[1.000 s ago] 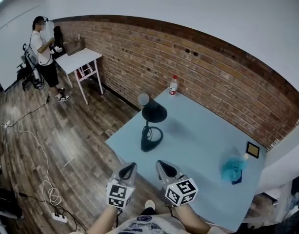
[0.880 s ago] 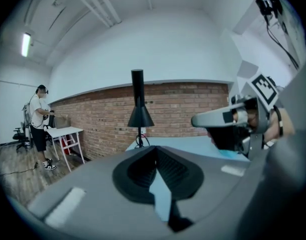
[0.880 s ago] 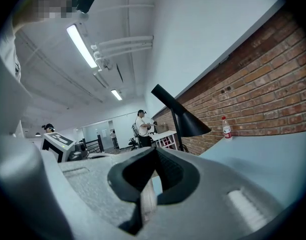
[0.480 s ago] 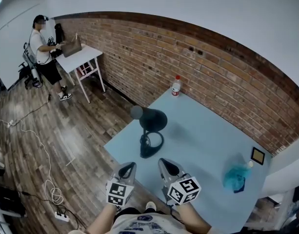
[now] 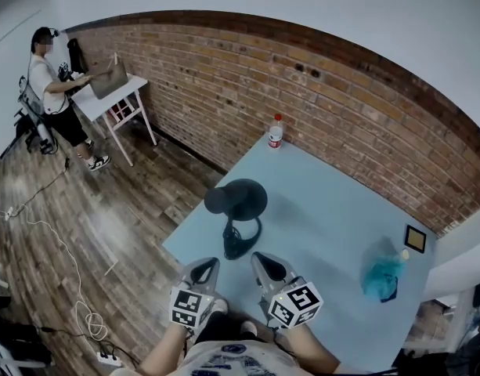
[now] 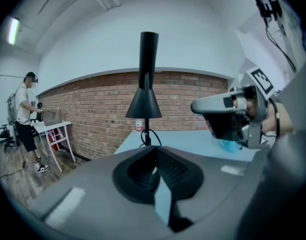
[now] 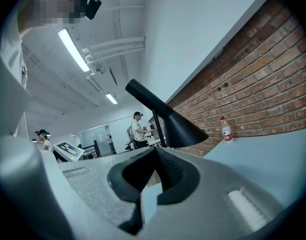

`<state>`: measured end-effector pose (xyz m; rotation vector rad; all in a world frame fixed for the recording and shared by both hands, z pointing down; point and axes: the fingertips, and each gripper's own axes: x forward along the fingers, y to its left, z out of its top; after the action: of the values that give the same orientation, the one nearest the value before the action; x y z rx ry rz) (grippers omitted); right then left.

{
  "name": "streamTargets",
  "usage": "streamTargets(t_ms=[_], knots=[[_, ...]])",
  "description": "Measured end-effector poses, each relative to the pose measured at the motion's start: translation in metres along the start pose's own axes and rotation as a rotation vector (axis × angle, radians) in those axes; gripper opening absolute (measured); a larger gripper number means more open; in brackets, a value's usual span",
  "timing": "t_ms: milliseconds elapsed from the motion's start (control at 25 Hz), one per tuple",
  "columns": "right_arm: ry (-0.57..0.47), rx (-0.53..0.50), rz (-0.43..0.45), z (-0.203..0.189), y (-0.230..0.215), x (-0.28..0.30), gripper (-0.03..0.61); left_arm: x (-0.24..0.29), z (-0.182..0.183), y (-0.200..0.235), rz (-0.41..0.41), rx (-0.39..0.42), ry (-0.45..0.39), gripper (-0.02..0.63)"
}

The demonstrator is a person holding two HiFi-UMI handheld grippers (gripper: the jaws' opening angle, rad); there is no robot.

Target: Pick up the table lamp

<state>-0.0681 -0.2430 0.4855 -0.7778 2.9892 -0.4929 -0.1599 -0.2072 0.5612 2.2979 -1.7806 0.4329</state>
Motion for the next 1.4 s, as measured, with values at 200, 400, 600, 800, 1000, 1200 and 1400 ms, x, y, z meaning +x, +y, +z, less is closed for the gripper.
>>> streamTargets(t_ms=[200, 400, 600, 800, 1000, 1200, 1400], knots=[[-0.014, -0.003, -0.074, 0.007, -0.014, 0.025, -0.002, 0.025, 0.003, 0.023, -0.090, 0.029, 0.003, -0.008], [-0.035, -0.023, -0.124, 0.017, -0.020, 0.050, -0.002, 0.043, -0.003, 0.040, -0.198, 0.060, 0.007, -0.008], [-0.044, -0.024, -0.175, 0.014, -0.025, 0.066, -0.002, 0.059, -0.010, 0.049, -0.293, 0.089, 0.023, -0.008], [-0.039, -0.034, -0.196, 0.011, -0.028, 0.073, -0.002, 0.069, -0.028, 0.039, -0.417, 0.104, 0.076, -0.008], [-0.029, -0.037, -0.209, 0.005, -0.029, 0.075, -0.002, 0.079, -0.042, 0.031, -0.473, 0.113, 0.101, -0.006], [-0.014, -0.038, -0.232, 0.001, -0.028, 0.076, -0.002, 0.089, -0.055, 0.028, -0.522, 0.086, 0.140, -0.003], [-0.002, -0.028, -0.244, -0.004, -0.034, 0.078, -0.002, 0.099, -0.064, 0.025, -0.541, 0.094, 0.163, 0.047]])
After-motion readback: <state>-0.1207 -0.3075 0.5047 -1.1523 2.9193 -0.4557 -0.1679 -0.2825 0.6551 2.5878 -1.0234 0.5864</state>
